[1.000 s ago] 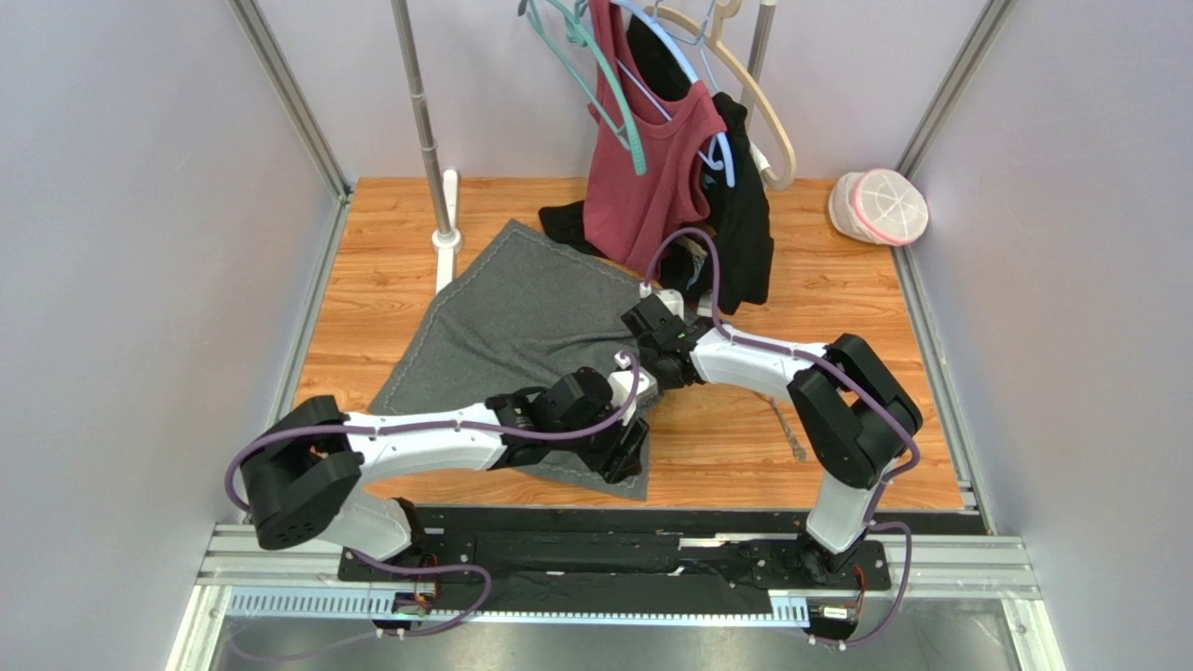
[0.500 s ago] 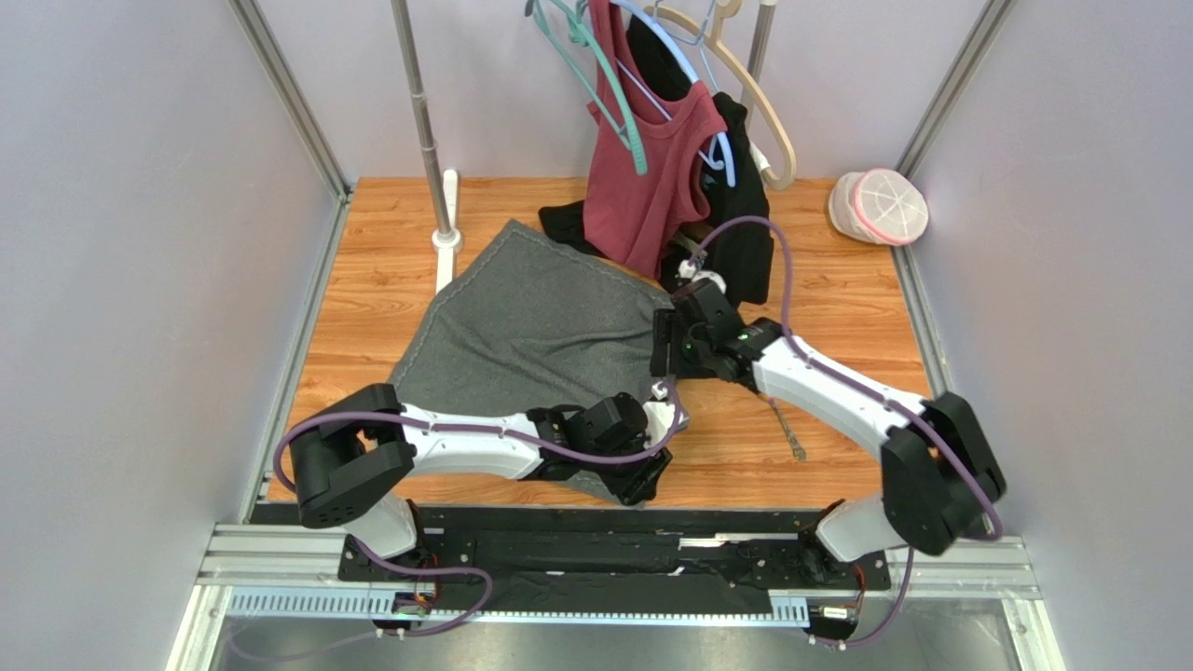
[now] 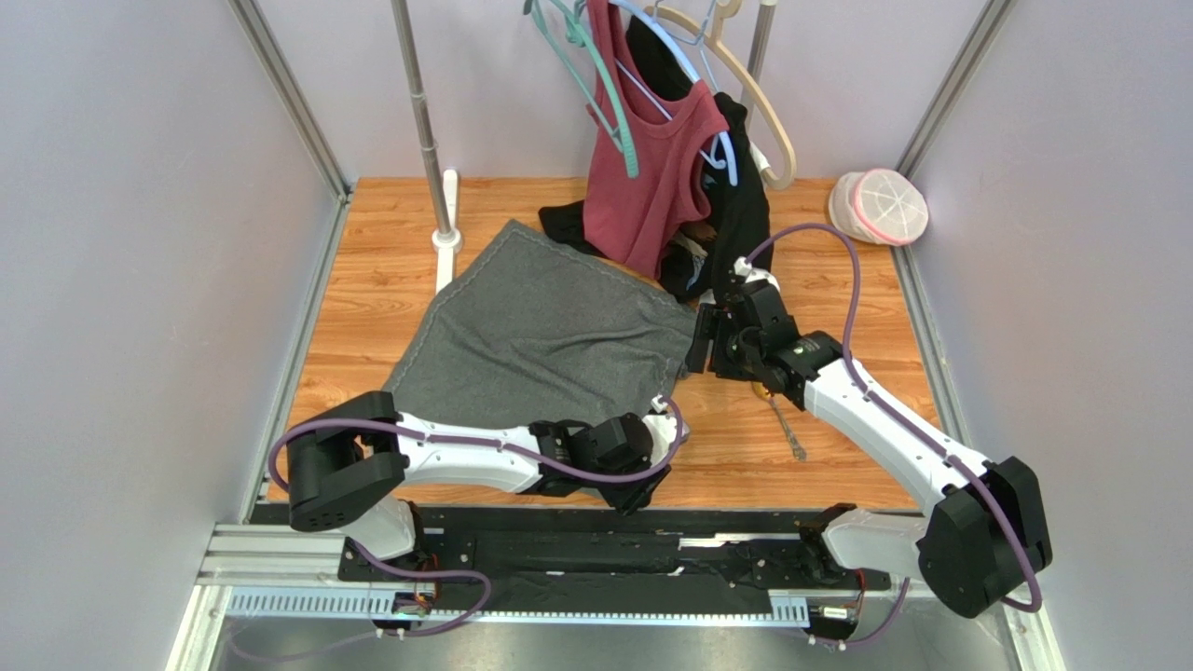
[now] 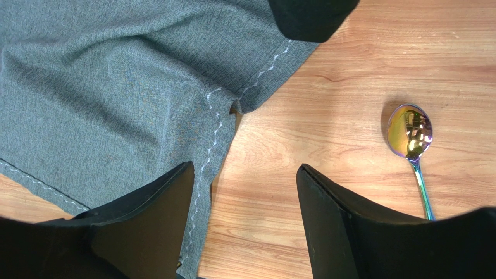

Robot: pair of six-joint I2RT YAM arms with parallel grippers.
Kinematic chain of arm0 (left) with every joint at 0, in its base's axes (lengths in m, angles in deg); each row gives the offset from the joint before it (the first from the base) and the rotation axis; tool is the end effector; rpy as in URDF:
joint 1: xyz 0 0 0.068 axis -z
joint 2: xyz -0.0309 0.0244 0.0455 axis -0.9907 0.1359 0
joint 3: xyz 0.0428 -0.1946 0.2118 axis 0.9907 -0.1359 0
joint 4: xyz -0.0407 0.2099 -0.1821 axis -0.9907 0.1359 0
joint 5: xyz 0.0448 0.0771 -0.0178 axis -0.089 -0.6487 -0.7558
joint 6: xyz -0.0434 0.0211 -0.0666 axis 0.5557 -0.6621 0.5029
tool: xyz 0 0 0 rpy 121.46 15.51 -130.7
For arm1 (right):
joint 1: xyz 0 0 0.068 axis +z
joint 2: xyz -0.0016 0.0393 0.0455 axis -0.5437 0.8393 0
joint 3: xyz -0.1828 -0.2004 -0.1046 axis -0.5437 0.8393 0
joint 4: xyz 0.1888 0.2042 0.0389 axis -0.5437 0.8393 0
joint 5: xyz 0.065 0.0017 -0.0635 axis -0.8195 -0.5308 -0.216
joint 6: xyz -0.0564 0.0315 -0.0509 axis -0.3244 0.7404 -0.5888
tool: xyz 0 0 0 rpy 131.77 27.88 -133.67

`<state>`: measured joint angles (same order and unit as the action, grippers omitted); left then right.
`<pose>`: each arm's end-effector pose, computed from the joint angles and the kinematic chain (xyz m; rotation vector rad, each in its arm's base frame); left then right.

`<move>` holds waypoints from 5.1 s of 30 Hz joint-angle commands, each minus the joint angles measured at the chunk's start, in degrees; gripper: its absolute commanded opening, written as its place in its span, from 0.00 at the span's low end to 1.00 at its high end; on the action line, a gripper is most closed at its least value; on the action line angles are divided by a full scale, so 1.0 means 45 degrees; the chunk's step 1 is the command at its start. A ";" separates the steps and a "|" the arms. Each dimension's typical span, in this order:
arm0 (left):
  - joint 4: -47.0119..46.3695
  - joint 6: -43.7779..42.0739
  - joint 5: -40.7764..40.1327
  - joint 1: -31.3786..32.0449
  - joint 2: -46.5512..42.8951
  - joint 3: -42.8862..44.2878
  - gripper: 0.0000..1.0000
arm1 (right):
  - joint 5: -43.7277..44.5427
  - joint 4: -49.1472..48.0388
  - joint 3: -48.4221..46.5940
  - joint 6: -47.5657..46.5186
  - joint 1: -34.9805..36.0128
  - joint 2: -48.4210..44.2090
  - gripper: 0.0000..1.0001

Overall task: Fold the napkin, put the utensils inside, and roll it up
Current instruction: Fold the napkin

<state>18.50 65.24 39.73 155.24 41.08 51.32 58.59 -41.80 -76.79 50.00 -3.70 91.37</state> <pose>0.1007 -0.3300 0.1427 1.1013 2.3231 -0.7060 0.2523 0.1329 0.2363 0.0640 2.4717 0.3355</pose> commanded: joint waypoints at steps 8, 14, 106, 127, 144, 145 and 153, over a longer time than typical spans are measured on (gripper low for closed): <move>0.0462 0.0244 -0.0154 0.0210 0.0703 0.0626 0.48 | -0.0284 0.0117 -0.0140 -0.0137 -0.0383 -0.0726 0.70; 0.0774 0.0204 -0.0193 0.0288 0.1036 0.0861 0.50 | -0.0401 0.0137 -0.0277 -0.0294 -0.0656 -0.0746 0.70; 0.6046 0.0947 -0.2382 0.1558 -0.2068 0.1545 0.00 | -0.0460 0.0098 -0.0003 -0.0470 -0.1321 -0.1527 0.70; 0.7844 0.2021 0.0393 0.1578 -0.4238 0.1603 0.00 | -0.0401 0.0156 0.0251 -0.0216 -0.1340 -0.1741 0.70; 0.7964 0.1320 -0.1053 0.0490 -0.4551 0.2345 0.00 | -0.0011 0.0312 0.0114 -0.0314 -0.1321 -0.1664 0.70; 0.7846 0.1144 -0.1130 0.0233 -0.4531 0.2346 0.00 | -0.0010 0.0332 0.0095 -0.0333 -0.1321 -0.1683 0.70; 0.8020 -0.0692 -0.2164 -0.2989 -0.3360 0.3594 0.00 | 0.0068 0.0585 0.0056 -0.0255 -0.1321 -0.1956 0.70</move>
<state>54.80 67.53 34.07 146.61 23.73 63.30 57.93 -39.29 -75.78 48.72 -9.40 84.53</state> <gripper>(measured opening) 0.017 0.704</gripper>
